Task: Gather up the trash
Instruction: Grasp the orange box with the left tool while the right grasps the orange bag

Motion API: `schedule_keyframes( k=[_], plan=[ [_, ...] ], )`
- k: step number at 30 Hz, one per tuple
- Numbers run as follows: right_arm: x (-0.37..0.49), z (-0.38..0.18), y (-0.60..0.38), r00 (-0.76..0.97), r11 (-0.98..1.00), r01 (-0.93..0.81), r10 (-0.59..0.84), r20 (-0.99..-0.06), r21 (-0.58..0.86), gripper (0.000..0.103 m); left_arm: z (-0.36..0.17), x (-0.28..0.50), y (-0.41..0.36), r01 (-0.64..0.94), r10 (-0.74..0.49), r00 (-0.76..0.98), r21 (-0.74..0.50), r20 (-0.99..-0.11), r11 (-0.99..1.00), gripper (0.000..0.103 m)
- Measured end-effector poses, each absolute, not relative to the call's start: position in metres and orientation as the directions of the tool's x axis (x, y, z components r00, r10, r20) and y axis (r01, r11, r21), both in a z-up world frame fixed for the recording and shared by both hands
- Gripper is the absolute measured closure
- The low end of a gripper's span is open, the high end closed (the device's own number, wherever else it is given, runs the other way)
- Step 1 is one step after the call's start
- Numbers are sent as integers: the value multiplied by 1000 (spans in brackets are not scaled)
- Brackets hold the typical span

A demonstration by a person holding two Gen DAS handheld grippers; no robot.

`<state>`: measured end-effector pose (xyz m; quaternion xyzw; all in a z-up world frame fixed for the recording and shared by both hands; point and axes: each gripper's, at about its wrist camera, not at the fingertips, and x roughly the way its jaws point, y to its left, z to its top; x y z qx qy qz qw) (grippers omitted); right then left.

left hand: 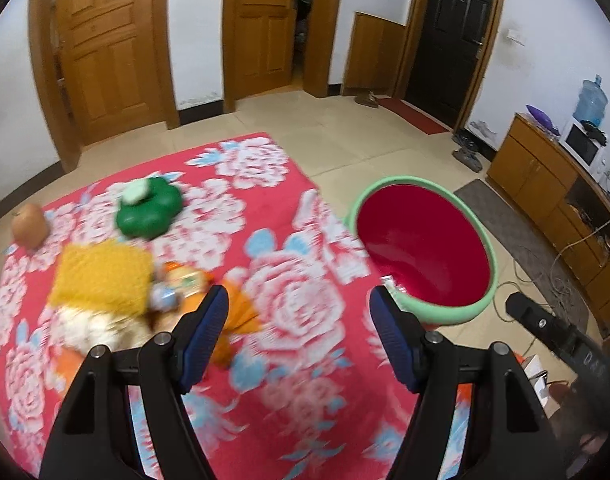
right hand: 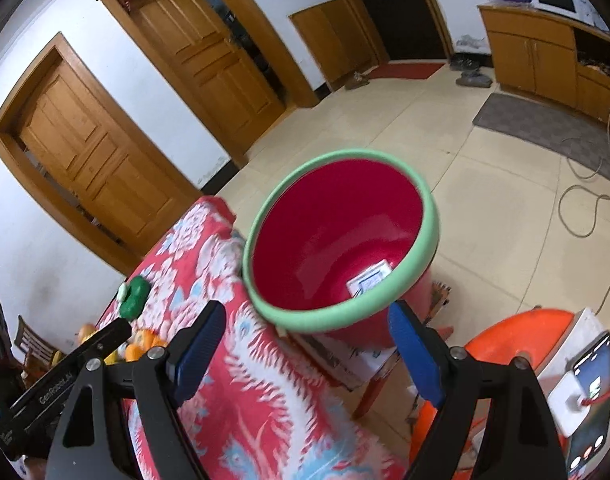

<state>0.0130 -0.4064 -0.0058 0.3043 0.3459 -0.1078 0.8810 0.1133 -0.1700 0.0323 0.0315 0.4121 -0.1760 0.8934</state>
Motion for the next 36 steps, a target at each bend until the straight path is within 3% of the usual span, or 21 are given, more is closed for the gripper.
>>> schedule_keyframes(
  k=[18, 36],
  plan=[
    [21, -3, -344, 703, 875, 270, 105, -704, 401, 17, 16, 92, -33, 58, -82, 623, -59, -778, 997, 30],
    [33, -17, -297, 635, 935, 172, 137, -760, 312, 16, -21, 99, -3, 25, -80, 573, -80, -815, 996, 30]
  ],
)
